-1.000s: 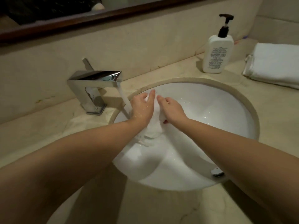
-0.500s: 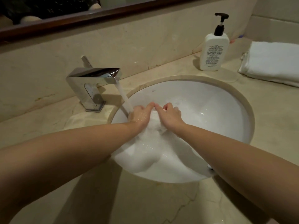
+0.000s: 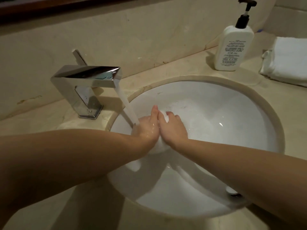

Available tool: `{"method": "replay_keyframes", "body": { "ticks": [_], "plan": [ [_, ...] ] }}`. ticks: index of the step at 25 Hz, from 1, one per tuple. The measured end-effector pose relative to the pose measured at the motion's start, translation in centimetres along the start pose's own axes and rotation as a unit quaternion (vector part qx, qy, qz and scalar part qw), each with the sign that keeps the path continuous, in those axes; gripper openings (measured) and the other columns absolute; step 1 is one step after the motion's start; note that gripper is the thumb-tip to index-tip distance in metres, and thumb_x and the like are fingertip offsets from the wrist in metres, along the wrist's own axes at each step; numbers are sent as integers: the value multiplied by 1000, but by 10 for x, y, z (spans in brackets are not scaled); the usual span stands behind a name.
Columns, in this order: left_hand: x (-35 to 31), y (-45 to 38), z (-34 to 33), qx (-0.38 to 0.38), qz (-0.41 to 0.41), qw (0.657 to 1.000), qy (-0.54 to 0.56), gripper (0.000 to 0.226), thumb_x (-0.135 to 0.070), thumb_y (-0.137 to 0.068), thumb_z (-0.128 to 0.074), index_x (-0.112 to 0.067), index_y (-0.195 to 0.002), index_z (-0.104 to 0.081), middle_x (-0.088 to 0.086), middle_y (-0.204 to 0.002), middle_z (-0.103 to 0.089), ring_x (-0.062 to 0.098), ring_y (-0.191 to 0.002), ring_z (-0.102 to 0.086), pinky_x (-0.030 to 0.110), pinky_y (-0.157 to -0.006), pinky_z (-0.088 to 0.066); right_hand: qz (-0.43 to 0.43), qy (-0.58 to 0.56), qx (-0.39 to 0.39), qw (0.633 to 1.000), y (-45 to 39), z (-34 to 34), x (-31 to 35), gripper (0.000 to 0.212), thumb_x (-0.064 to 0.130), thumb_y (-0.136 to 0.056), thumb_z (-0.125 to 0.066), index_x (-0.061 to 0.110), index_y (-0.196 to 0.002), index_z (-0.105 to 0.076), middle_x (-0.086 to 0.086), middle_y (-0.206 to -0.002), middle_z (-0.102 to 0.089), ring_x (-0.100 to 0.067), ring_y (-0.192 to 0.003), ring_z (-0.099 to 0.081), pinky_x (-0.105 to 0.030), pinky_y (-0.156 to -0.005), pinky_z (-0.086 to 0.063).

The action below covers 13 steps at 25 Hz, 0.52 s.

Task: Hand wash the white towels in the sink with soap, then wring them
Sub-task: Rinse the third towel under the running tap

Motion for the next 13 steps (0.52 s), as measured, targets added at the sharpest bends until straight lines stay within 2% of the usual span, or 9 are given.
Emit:
{"method": "replay_keyframes", "body": {
  "ticks": [3,6,9,11,13],
  "plan": [
    [1,-12,-4,-17,12,1000,16,61,-62,-104,-26,-20,-108,-70,9,-103,-68,30,-102,-63,38,-98,-48,-3,12,-33,999,-14,1,-2,63,65,-96,-35,18,-132,-57,-9,-127,-61,-30,-114,-57,-39,-90,-42],
    [-5,-23,-16,4,-25,1000,1,49,-43,-109,-32,-12,-116,-69,14,-122,-67,34,-120,-59,40,-107,-41,-1,10,-45,999,-29,3,-7,52,56,-98,-40,17,-123,-65,-8,-114,-66,-32,-110,-61,-34,-82,-39],
    [-9,-40,-19,-18,-5,1000,-18,53,-41,-110,-30,-10,-120,-72,14,-125,-68,33,-123,-58,35,-106,-36,49,50,-45,997,-47,1,-4,45,45,-103,-34,17,-92,-67,-4,-86,-61,-28,-88,-60,-31,-72,-34],
    [-11,-48,-22,-30,1,999,-44,58,-41,-111,-26,-7,-118,-72,15,-123,-69,34,-122,-59,33,-103,-37,65,49,-44,996,-54,2,-3,44,38,-105,-33,15,-82,-62,-7,-82,-63,-28,-80,-56,-32,-68,-34],
    [-12,-49,-24,-37,7,997,-60,60,-41,-111,-24,-5,-119,-71,16,-123,-69,35,-121,-60,35,-103,-39,76,53,-44,995,-55,5,0,43,35,-106,-33,13,-83,-62,-12,-87,-67,-29,-80,-54,-32,-68,-34]
  ]
}}
Point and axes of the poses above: each hand's wrist, its own y-axis away from the middle knuckle, its own z-axis out of the back of the hand, x = y × z, the point moved 6 cm from there along -y, towards the middle knuckle
